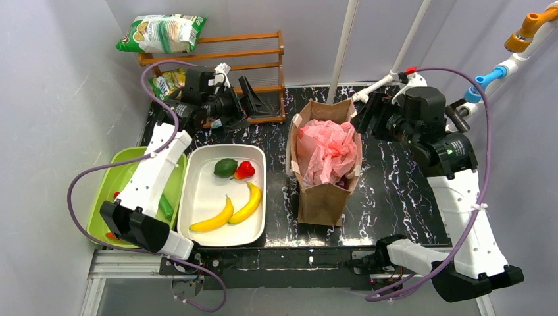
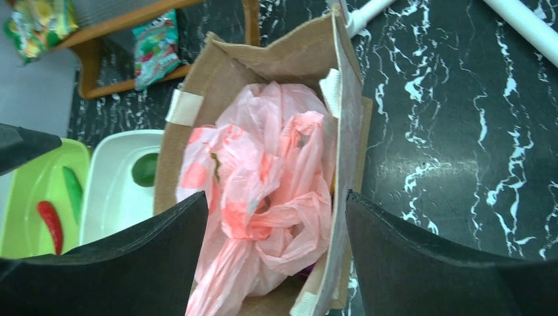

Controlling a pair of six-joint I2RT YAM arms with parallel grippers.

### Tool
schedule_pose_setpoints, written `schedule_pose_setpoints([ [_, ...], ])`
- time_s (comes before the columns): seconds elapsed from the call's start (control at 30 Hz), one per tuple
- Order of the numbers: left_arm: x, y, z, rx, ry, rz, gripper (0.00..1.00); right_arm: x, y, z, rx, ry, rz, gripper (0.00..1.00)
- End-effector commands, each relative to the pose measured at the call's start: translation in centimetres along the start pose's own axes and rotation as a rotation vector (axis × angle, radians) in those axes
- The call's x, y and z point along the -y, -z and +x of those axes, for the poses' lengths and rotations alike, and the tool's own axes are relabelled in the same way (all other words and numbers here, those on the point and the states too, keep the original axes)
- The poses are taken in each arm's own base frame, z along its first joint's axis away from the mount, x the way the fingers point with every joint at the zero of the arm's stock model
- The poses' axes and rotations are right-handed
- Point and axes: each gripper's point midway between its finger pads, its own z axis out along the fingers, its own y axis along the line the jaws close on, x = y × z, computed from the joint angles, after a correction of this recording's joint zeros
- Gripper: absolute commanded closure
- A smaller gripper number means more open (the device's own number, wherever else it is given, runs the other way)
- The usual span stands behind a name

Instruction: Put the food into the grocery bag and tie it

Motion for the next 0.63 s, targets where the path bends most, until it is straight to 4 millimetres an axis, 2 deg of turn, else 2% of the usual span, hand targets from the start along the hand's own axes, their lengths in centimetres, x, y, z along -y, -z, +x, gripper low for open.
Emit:
schedule_pose_setpoints([
  [0.0,-0.1,4.5,2.0,-0.038,-0.046,-0.084,0.02,-2.1,1.5,-1.6,0.033,-0.061,-0.085,0.16],
  [0.07,-0.2,4.9,2.7,-0.078,-0.029,-0.108,0.02,-4.0,2.1,-1.3,0.005,-0.104,-0.178,0.15],
  [0.17,0.2,6.7,1.7,-0.023,-0.063,-0.143,0.02,-6.8,2.9,-0.6,-0.053,-0.182,-0.326,0.15],
  [0.23,0.7,7.1,1.4,-0.007,-0.055,-0.132,0.02,-7.7,3.0,-0.5,-0.062,-0.186,-0.386,0.14],
  [0.4,1.3,8.4,0.6,0.057,-0.089,-0.134,0.02,-8.1,3.1,-1.0,-0.013,-0.187,-0.426,0.13],
  [0.5,2.2,8.3,0.9,0.056,-0.109,-0.064,0.02,-7.3,2.6,-0.6,-0.019,-0.225,-0.376,0.12],
  [0.6,5.0,8.1,1.3,0.037,-0.172,0.102,0.02,-6.8,2.0,0.0,-0.042,-0.26,-0.353,0.12],
])
